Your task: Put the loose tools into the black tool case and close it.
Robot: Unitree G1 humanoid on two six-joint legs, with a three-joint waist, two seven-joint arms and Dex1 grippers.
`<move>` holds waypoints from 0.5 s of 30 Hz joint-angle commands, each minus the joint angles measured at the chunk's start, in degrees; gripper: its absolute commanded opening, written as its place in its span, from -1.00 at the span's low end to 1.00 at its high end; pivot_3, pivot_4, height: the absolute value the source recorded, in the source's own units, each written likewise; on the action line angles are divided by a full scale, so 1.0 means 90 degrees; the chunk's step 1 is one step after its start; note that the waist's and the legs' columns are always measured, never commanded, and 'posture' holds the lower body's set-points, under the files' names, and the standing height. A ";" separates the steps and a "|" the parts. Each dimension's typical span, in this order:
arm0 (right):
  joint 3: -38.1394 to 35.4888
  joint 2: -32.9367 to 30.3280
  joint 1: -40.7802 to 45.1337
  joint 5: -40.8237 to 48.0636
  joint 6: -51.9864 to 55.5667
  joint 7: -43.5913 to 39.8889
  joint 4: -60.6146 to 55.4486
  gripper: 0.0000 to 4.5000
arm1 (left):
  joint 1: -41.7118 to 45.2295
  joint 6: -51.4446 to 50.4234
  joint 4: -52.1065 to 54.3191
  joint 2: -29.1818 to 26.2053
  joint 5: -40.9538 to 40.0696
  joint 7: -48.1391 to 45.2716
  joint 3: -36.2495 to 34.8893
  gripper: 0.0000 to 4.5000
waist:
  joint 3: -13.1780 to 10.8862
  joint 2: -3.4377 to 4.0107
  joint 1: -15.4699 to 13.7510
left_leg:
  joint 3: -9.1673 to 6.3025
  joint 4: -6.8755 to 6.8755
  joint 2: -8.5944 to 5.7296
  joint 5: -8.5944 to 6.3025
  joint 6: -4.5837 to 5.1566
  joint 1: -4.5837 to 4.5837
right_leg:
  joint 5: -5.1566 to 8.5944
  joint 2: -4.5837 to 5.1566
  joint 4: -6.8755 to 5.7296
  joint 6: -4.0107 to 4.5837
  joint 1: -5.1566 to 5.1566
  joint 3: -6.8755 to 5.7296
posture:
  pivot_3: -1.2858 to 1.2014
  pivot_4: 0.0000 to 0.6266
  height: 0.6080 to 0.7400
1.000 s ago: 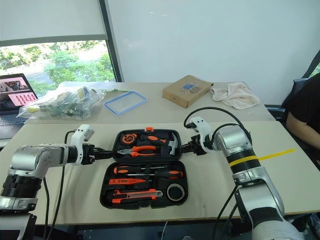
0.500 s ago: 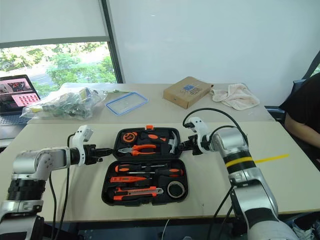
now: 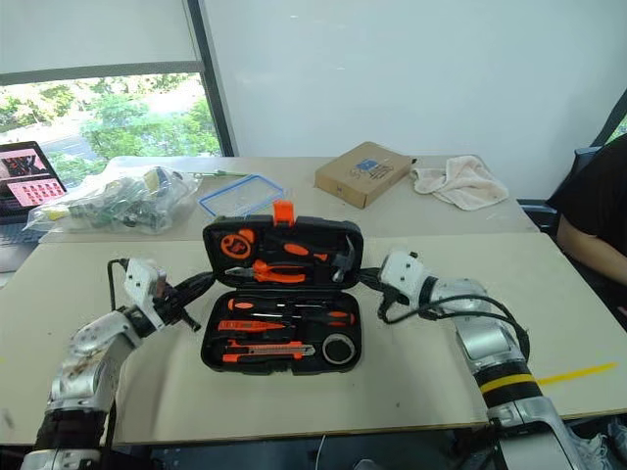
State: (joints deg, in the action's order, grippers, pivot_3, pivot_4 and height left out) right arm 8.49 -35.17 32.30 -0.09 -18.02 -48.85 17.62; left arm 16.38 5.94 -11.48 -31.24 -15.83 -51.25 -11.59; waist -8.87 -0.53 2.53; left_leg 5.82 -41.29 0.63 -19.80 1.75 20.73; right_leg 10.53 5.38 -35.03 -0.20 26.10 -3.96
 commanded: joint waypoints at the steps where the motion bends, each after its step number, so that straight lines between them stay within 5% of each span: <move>1: 0.0279 -0.0415 -0.0485 -0.0766 -0.1742 0.0098 0.0249 -1.00 | -0.0526 0.2113 -0.0475 -0.0526 0.0711 -0.0574 0.0245 -0.99 | 0.0002 0.0002 -0.0027 | 0.0004 0.0001 0.0001 0.0000 0.0000 -0.0003 | 0.0000 0.0002 0.0001 0.0000 -0.0002 0.0001 | 0.03 -0.52 1.00; 8: 0.0495 -0.0579 -0.0846 -0.1264 -0.2941 0.0528 0.0960 -1.00 | -0.0951 0.3702 -0.1554 -0.1083 0.1075 -0.0972 0.0819 -0.99 | 0.0011 0.0005 -0.0028 | 0.0052 0.0075 0.0033 -0.0016 0.0004 -0.0239 | 0.0052 0.0018 0.0030 -0.0002 -0.0206 0.0021 | 0.03 -0.52 1.00; 15: 0.0384 -0.0837 -0.1110 -0.0844 -0.2821 0.0328 0.0707 0.05 | -0.1047 0.3462 -0.1521 -0.1391 0.0493 -0.1280 0.0757 0.01 | 0.0020 0.0011 -0.0062 | 0.0050 0.0061 0.0037 -0.0039 0.0024 -0.0254 | 0.0069 0.0045 -0.0024 0.0000 -0.0179 0.0053 | 0.03 -0.52 1.00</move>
State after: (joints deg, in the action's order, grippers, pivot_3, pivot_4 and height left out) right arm 12.62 -41.69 22.61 -8.74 -43.30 -44.98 25.62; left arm 6.97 37.64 -25.60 -42.42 -10.24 -61.46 -4.38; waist -8.69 -0.43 1.97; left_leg 6.27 -40.76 0.95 -20.16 1.99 18.42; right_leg 11.16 5.81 -35.23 -0.20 24.44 -3.49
